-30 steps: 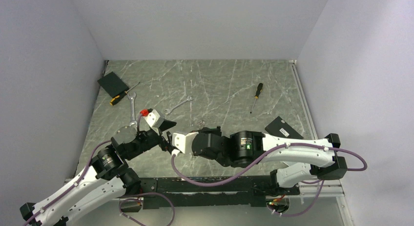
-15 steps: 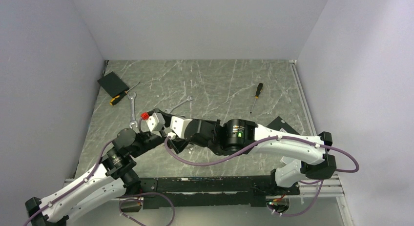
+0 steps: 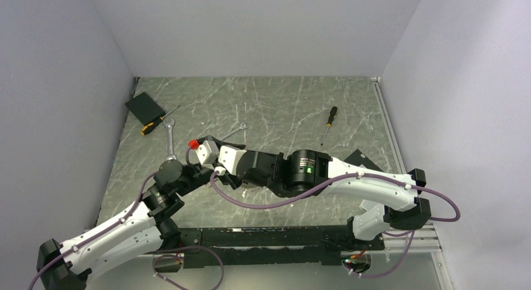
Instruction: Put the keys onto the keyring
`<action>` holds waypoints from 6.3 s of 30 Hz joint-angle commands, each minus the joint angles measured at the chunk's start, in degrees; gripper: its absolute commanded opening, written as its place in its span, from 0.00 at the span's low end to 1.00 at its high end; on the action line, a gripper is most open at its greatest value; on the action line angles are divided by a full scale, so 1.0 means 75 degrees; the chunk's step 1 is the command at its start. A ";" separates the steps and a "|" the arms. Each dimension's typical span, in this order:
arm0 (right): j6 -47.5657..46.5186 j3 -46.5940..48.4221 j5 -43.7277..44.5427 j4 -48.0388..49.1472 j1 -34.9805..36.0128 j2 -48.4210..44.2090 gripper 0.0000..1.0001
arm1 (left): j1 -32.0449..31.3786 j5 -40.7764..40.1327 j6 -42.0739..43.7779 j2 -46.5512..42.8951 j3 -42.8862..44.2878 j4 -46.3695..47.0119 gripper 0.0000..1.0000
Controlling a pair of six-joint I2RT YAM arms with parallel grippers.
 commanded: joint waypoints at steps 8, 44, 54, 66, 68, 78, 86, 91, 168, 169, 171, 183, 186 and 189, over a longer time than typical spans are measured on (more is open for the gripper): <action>0.0260 0.0628 -0.0093 0.0124 -0.0009 0.0123 0.00 | -0.0088 0.0790 0.0429 -0.0021 -0.0434 0.1152 0.83; 0.0665 0.0836 -0.0583 0.0207 0.0003 0.0100 0.00 | -0.0088 0.0976 0.0720 0.0148 -0.0269 0.1349 0.45; 0.0721 0.0882 -0.0668 0.0200 0.0003 0.0158 0.00 | -0.0085 0.1052 0.0698 0.0138 -0.0226 0.1238 0.42; 0.0759 0.0913 -0.0798 0.0245 0.0003 0.0182 0.00 | -0.0088 0.1849 0.1646 0.0106 -0.0095 0.0773 0.19; 0.0764 0.0959 -0.0876 0.0239 0.0003 0.0182 0.00 | -0.0088 0.2104 0.1992 0.0070 0.0017 0.0459 0.18; 0.0914 0.0828 -0.1494 0.0495 -0.0077 -0.0110 0.00 | -0.0083 0.3568 0.3894 -0.0586 0.0210 -0.0588 0.10; 0.1036 0.0651 -0.1728 0.0654 -0.0126 -0.0183 0.00 | -0.0083 0.3786 0.4244 -0.0907 0.0226 -0.0881 0.10; 0.1140 0.0491 -0.1838 0.0765 -0.0126 -0.0244 0.00 | -0.0089 0.3596 0.3977 -0.1131 0.0043 -0.0715 0.33; 0.2969 0.0406 -0.1844 -0.0298 -0.0265 0.0143 0.00 | -0.0089 0.1014 0.0140 -0.0448 -0.1790 0.1292 0.54; 0.2973 0.0276 -0.1917 -0.0229 -0.0277 0.0055 0.00 | -0.0087 0.1154 0.0194 -0.0299 -0.1810 0.1528 0.48; 0.2984 0.0052 -0.2012 -0.0106 -0.0307 -0.0116 0.00 | -0.0088 0.1246 0.0260 0.0008 -0.1756 0.1773 0.39; 0.3062 -0.0969 -0.2392 0.0367 -0.0553 -0.0621 0.00 | -0.0087 0.1481 0.0539 0.1438 -0.1632 0.2553 0.39; 0.3180 -0.1189 -0.2474 0.0489 -0.0569 -0.0748 0.00 | -0.0077 0.1615 0.0438 0.1504 -0.1659 0.2637 0.45; 0.3290 -0.1364 -0.2549 0.0601 -0.0582 -0.0833 0.00 | -0.0086 0.1666 0.0392 0.1446 -0.1698 0.2691 0.53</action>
